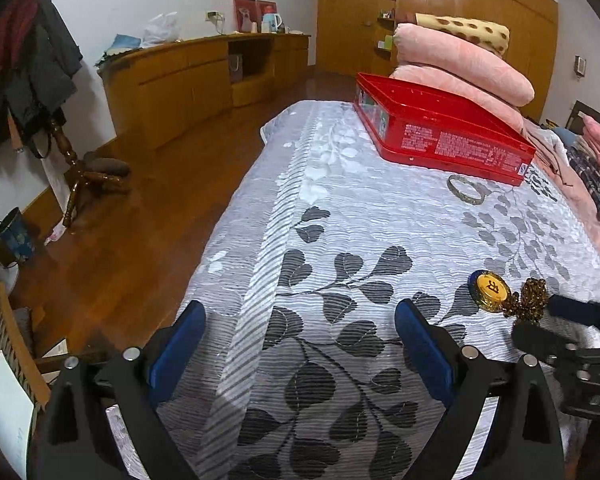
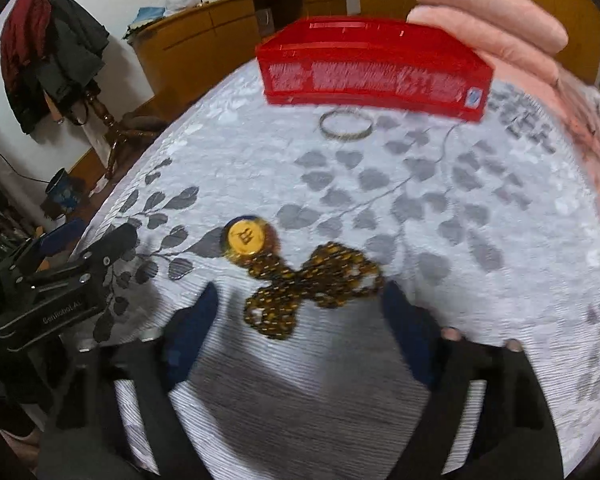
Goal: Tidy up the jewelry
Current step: 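Close right tool on tiger-eye bead necklace beside its gold medallion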
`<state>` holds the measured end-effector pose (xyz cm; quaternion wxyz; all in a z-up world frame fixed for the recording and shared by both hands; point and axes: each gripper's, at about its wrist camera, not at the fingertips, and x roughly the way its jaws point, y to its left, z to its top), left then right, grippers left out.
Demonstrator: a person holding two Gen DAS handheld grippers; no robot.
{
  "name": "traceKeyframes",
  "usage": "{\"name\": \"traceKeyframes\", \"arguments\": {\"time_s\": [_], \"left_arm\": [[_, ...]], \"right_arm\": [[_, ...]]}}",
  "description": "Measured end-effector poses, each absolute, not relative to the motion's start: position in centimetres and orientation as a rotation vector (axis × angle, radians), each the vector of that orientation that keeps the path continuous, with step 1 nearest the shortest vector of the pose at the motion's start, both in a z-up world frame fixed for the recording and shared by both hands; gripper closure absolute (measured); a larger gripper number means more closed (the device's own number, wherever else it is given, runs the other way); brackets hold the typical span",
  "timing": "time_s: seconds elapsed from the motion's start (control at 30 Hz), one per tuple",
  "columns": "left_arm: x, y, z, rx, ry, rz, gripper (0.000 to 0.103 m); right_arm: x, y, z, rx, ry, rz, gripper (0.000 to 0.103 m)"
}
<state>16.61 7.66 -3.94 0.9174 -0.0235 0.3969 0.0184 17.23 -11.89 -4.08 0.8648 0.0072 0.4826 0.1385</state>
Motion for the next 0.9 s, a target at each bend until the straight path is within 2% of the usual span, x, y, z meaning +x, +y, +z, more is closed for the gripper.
{"name": "traceKeyframes", "arguments": {"time_s": [0.13, 0.27, 0.63, 0.77, 0.9], "left_arm": [[16.8, 8.0, -4.1, -0.051, 0.814, 0.043, 0.009], [17.0, 8.3, -4.3, -0.059, 0.817, 0.045, 0.009], [17.4, 8.3, -4.2, -0.074, 0.817, 0.036, 0.009], [17.5, 8.2, -4.2, -0.075, 0.819, 0.033, 0.009], [17.7, 8.1, -4.1, -0.079, 0.821, 0.033, 0.009]], "right_arm": [[17.6, -11.2, -4.2, -0.001, 1.001, 0.264, 0.027], [18.1, -10.9, -4.4, -0.041, 0.984, 0.219, 0.034], [19.9, -9.9, -4.7, -0.085, 0.957, 0.184, 0.034], [19.6, -9.9, -4.5, -0.081, 0.938, 0.211, 0.06], [19.5, -10.3, -4.3, -0.067, 0.939, 0.232, 0.068]]}}
